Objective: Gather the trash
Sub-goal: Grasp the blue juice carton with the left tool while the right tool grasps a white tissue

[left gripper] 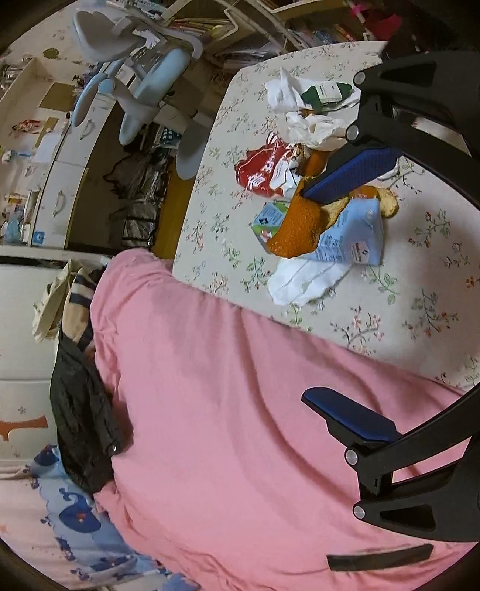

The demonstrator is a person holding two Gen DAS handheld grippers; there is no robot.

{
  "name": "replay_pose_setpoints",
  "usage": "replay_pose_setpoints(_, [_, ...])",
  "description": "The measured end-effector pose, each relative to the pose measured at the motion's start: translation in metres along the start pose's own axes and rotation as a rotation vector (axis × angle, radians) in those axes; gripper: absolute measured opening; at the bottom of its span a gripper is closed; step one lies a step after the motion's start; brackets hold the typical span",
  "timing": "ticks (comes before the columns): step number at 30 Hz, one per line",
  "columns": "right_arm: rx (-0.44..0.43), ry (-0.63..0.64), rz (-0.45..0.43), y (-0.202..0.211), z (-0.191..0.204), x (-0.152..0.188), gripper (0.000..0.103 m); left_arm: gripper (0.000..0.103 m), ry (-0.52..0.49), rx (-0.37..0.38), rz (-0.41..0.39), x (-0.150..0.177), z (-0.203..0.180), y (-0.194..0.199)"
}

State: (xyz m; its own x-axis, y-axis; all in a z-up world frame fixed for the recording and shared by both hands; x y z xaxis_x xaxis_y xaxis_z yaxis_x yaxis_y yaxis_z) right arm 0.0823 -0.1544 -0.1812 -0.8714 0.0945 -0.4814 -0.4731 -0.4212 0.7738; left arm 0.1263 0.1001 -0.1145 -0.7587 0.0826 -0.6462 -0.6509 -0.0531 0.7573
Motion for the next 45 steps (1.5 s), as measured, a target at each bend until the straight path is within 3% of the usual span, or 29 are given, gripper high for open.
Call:
replay_pose_setpoints(8, [0.002,-0.037,0.054,-0.031,0.011,0.001,0.054,0.096,0.016,0.079,0.054,-0.007,-0.008,-0.047])
replay_pose_setpoints(12, [0.026,-0.003,0.072,-0.038,0.015,0.001,0.048,0.096,-0.018,0.111,0.112,-0.005,-0.019,-0.072])
replay_pose_setpoints(14, [0.034,0.022,0.079,-0.039,0.015,0.000,0.039,0.095,-0.037,0.136,0.150,-0.003,-0.029,-0.085])
replay_pose_setpoints(16, [0.021,0.030,0.093,-0.038,0.013,-0.002,0.030,0.083,-0.070,0.169,0.184,-0.003,-0.039,-0.092])
replay_pose_setpoints(18, [0.008,0.041,0.100,-0.035,0.011,-0.002,0.026,0.056,-0.109,0.199,0.210,-0.002,-0.051,-0.095])
replay_pose_setpoints(19, [0.003,0.049,0.101,-0.034,0.011,-0.003,0.025,0.053,-0.130,0.200,0.213,-0.001,-0.056,-0.095])
replay_pose_setpoints(21, [-0.008,0.064,0.103,-0.030,0.012,-0.003,0.024,0.038,-0.149,0.188,0.205,-0.003,-0.059,-0.093])
replay_pose_setpoints(25, [-0.036,0.084,0.095,-0.019,0.016,-0.001,0.022,0.028,-0.119,0.231,0.188,-0.009,-0.052,-0.081])
replay_pose_setpoints(26, [-0.041,0.086,0.092,-0.016,0.016,0.000,0.022,0.017,-0.123,0.217,0.182,-0.008,-0.051,-0.079])
replay_pose_setpoints(31, [-0.059,0.079,0.088,-0.010,0.012,0.003,0.022,0.021,-0.095,0.233,0.196,-0.003,-0.045,-0.083])
replay_pose_setpoints(36, [-0.065,0.073,0.085,-0.004,0.009,0.005,0.022,0.067,-0.033,0.273,0.220,0.008,-0.043,-0.091])
replay_pose_setpoints(38, [-0.069,0.069,0.086,-0.003,0.007,0.006,0.022,0.072,-0.017,0.279,0.211,0.010,-0.042,-0.092])
replay_pose_setpoints(43, [-0.073,0.073,0.094,-0.004,0.007,0.007,0.022,0.072,-0.009,0.324,0.216,0.016,-0.052,-0.101])
replay_pose_setpoints(44, [-0.074,0.073,0.095,-0.004,0.007,0.007,0.022,0.069,-0.027,0.326,0.221,0.017,-0.057,-0.103])
replay_pose_setpoints(45, [-0.074,0.074,0.096,-0.005,0.007,0.007,0.022,0.059,-0.044,0.326,0.220,0.018,-0.062,-0.103])
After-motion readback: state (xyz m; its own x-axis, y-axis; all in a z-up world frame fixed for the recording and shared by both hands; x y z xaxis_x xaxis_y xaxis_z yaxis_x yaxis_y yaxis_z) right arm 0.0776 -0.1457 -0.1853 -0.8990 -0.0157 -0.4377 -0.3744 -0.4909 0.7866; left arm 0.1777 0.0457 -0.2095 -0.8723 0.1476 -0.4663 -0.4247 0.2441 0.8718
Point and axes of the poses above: each gripper's, at about its wrist camera, not at the fingertips, and y roughly against the way its jaws point, z to its left, x to its underside, the point moved 3 cm from there along -y, roughly the way its jaws point, and after that the axes turned 13 degrees about -y, right-handed, at the moved point
